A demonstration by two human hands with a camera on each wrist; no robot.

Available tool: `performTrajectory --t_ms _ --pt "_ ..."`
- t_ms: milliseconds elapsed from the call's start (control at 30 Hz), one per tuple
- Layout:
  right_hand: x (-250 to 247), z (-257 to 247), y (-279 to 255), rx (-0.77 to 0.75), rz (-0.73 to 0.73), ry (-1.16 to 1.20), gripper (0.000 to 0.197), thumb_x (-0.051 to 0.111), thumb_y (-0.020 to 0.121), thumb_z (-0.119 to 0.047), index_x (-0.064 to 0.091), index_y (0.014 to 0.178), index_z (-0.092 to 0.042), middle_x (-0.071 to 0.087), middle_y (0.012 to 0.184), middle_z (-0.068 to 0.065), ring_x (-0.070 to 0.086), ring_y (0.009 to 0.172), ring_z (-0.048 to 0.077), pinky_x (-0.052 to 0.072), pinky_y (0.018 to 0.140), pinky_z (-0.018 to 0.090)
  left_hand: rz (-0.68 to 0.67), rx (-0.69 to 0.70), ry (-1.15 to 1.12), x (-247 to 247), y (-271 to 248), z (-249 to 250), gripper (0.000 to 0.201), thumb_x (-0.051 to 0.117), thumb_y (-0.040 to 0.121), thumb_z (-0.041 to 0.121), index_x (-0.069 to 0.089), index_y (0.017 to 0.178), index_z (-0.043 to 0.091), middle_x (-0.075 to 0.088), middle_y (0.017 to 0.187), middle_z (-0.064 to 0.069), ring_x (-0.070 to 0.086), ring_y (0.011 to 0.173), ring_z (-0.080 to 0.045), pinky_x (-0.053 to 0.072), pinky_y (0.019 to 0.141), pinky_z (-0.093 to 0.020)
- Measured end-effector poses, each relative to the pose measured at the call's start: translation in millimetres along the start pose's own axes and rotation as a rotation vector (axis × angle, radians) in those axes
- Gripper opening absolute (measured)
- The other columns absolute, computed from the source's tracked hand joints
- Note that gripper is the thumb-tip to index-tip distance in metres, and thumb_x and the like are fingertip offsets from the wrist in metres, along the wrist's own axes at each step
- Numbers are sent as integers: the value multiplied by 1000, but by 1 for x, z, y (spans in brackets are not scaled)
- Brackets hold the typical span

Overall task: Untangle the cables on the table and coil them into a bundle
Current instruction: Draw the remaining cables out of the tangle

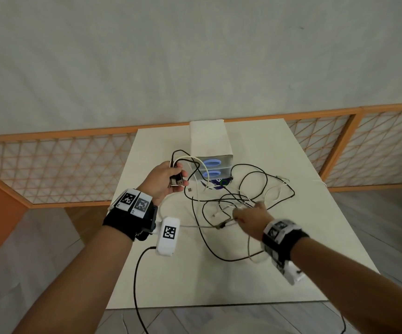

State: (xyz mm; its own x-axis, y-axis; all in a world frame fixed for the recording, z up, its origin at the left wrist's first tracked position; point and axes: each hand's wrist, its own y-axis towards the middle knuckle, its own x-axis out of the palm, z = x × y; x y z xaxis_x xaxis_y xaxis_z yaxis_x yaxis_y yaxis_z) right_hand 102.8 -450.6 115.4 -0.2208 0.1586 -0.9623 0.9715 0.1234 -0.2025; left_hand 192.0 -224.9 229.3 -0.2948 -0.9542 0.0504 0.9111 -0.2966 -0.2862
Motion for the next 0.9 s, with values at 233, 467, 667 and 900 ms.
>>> performTrajectory --t_ms 233,467,667,900 --pt "-106 -9 3 -59 244 863 19 50 86 -11 59 70 -17 61 73 2 60 73 14 46 78 23 -35 1 -13 9 2 -5 15 45 97 14 52 84 16 58 74 -3 61 55 -14 47 52 -23" --pt "-127 -23 23 65 192 632 16 40 95 -15 55 88 -14 46 67 1 47 52 13 38 53 24 -36 12 -46 16 2 -5 19 43 98 17 52 82 15 57 69 -2 60 52 -11 47 48 -21" --pt "-166 -29 22 -35 432 967 21 53 82 -16 65 65 -18 62 78 0 52 79 13 36 76 26 -28 -10 -45 7 -1 -6 21 42 98 16 53 79 15 61 57 4 59 51 -13 45 52 -23" --pt "-256 -48 -6 -359 778 1296 28 50 81 -3 65 62 -15 52 47 -12 35 49 3 27 50 13 -46 -15 -85 3 -5 -7 20 42 98 15 52 80 15 61 57 4 60 51 -12 47 48 -20"
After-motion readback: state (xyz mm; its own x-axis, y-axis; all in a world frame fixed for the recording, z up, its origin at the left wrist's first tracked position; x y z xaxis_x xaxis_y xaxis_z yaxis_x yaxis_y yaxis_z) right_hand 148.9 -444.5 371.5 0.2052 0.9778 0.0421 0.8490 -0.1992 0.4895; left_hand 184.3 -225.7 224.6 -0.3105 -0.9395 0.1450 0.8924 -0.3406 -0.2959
